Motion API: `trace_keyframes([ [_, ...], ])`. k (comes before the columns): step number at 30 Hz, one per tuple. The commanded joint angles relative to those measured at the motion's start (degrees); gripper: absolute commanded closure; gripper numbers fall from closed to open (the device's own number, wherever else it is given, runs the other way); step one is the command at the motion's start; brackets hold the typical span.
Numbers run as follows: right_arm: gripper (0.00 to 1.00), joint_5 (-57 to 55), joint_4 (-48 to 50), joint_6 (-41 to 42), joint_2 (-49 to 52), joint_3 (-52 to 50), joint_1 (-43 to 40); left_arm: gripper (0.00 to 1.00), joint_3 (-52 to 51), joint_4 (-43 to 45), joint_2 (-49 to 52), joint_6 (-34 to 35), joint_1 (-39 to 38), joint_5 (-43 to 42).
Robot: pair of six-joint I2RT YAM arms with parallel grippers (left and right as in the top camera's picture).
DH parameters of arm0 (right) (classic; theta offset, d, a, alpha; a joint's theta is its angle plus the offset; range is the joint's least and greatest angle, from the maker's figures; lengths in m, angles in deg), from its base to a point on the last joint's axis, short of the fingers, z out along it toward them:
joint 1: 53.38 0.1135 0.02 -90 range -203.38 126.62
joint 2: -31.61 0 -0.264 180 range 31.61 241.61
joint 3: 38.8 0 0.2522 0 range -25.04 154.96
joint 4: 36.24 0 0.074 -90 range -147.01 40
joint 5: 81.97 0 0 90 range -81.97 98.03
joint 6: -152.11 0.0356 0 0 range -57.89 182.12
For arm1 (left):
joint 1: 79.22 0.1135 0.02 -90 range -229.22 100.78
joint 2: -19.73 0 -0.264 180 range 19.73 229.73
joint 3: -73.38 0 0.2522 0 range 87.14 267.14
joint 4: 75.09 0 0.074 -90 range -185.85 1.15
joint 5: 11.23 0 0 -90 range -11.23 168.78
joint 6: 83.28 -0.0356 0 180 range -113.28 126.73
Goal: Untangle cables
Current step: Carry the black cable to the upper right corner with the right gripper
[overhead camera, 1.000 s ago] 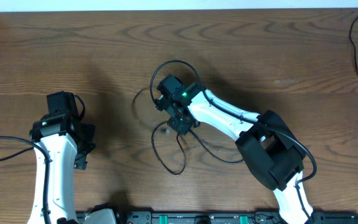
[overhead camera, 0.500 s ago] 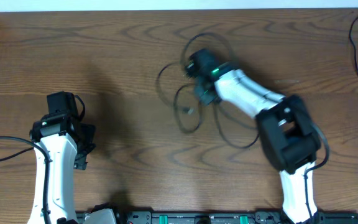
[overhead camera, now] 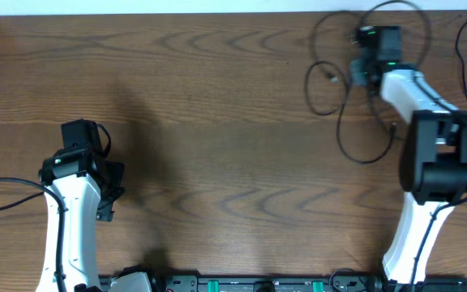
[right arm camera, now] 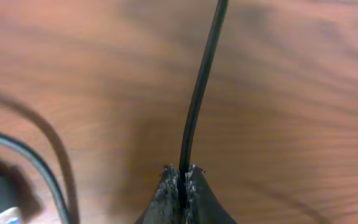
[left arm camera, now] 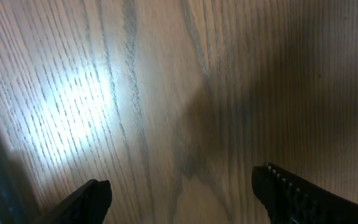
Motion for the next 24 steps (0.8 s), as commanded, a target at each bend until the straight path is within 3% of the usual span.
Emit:
trace_keyframes([
  [1, 0.99, 5.49, 1.66, -1.40, 0.50, 1.09, -3.43, 0.22, -0.17, -0.28, -0.28, -0.26, 0.24, 0.46],
  [7, 0.99, 7.39, 5.51, -0.74, 0.50, 2.84, -4.90, 0.22, -0.17, 1.18, -0.28, -0.26, 0.22, -5.16],
  [8, 0.85, 7.39, 5.51, 0.26, 0.48, 3.72, -4.76, 0.22, -0.17, 1.18, -0.28, -0.26, 0.22, -5.16],
  [10, 0.37, 7.41, 2.60, 1.53, 0.22, 7.02, -4.31, 0.22, -0.17, 1.18, -0.28, -0.28, 0.24, -5.14],
  [12, 0.01, 7.67, -2.73, 2.16, -0.42, 12.17, -3.69, 0.22, -0.17, 1.18, -0.28, -0.26, 0.24, -5.14],
  [17, 0.01, 7.85, -17.38, 3.37, -4.90, 26.05, -2.69, 0.22, -0.17, 0.96, -0.31, -1.33, 0.22, -7.58],
  [18, 0.01, 7.85, -20.06, 3.39, -6.75, 28.09, -2.67, 0.23, -0.15, 1.68, -0.31, -4.94, 0.22, -11.37],
  [21, 0.01, 7.85, -24.33, 5.75, -13.03, 28.92, -3.02, 0.41, -0.15, 7.13, -0.39, -15.58, -0.48, -22.29],
  [24, 0.01, 7.80, -28.22, 5.70, -21.14, 27.47, -4.04, 0.44, -0.02, 10.45, -1.36, -20.24, -3.34, -25.59],
])
